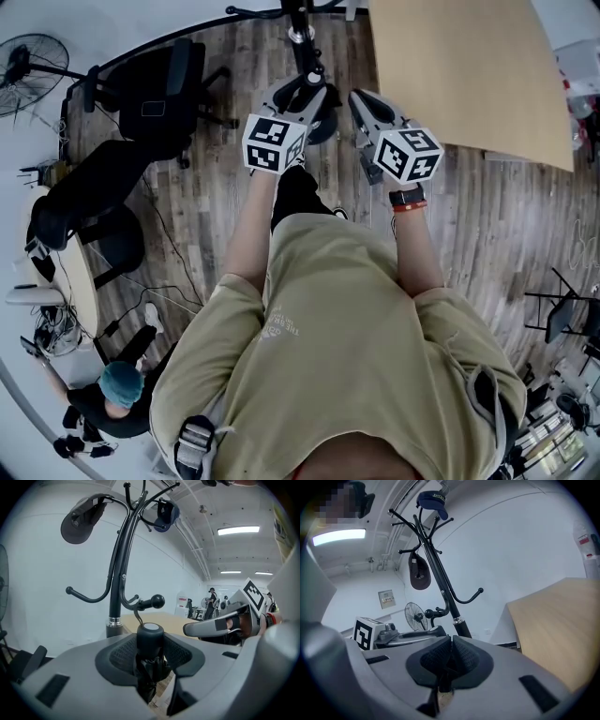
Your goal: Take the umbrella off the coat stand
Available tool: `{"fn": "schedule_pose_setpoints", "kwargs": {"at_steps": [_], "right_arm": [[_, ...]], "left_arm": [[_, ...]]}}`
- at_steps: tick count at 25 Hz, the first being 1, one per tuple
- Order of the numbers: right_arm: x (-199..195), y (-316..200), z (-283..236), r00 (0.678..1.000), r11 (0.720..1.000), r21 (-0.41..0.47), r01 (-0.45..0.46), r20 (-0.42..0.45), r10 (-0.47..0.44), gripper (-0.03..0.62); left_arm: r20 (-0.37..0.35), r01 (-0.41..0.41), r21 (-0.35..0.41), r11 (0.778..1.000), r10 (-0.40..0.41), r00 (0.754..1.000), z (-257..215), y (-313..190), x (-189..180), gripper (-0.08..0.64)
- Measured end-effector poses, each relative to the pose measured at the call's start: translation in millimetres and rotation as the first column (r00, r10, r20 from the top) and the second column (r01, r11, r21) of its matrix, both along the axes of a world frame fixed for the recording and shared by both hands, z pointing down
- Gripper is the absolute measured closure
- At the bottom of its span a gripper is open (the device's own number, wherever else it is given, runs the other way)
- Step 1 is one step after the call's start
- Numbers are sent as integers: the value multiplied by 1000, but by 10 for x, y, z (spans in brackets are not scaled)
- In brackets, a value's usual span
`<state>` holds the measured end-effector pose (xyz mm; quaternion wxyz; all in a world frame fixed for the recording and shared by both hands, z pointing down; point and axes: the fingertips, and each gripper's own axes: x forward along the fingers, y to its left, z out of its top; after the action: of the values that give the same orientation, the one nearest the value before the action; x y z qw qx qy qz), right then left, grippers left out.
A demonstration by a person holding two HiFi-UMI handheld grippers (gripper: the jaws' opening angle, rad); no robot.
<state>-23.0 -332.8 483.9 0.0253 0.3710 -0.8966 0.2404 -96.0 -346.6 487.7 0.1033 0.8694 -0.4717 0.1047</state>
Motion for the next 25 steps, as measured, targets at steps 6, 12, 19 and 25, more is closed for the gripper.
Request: {"fn": "schedule_pose_setpoints", "kwargs": {"at_steps": [6, 12, 19, 25], "right_arm": [[27, 93, -74, 1000, 1000, 10, -1, 15, 1, 566], [65, 202, -143, 1000, 1000, 21, 4, 21, -4, 566], [130, 334, -223, 1000, 999, 34, 7, 28, -8, 566], [189, 470, -253, 999, 999, 32, 8, 42, -10, 566]], "left_arm": [[0, -2, 34, 999, 2, 1000, -246, 128, 42, 374], [24, -13, 29, 999, 12, 1000, -267, 310, 131, 374], [39, -29, 28, 999, 28, 999, -281, 523, 268, 374], [30, -19, 48, 999, 18, 999, -421, 618, 338, 374]]}}
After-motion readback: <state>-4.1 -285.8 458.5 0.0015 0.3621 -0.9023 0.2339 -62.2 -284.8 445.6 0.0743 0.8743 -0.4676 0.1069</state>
